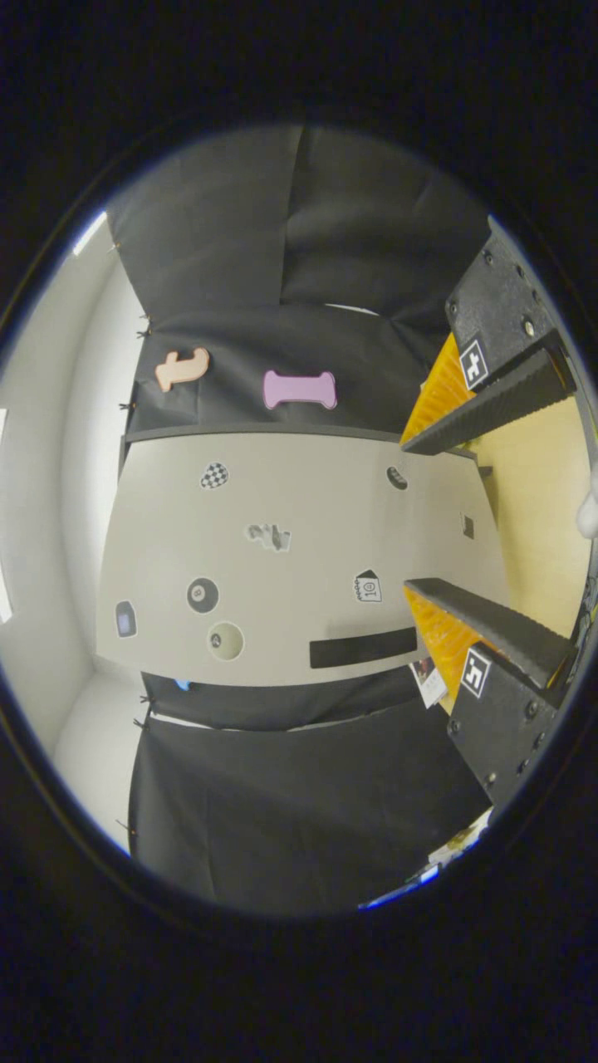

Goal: Open the shoe cabinet door, grab the shoes and put them into the shoe cabinet, then close the shoe cabinet door.

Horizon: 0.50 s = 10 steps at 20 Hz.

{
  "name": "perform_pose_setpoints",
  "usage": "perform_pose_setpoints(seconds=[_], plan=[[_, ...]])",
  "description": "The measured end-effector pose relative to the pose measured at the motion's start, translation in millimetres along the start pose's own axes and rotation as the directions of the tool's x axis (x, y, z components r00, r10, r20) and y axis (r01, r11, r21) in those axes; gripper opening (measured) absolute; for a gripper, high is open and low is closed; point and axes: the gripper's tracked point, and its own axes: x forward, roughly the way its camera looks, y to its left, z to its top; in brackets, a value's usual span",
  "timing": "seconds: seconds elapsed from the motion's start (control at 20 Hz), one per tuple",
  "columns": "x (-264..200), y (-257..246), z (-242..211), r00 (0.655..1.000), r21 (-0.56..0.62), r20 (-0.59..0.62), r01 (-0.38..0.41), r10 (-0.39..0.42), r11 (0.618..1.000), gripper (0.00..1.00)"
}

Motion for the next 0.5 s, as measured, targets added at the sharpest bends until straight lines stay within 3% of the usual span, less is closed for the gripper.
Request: perform_pose_setpoints(seconds=[0.5], plan=[[-78,-27,1,0.993,0.008,0.072,0.088,-0.088,0.996,0.98]])
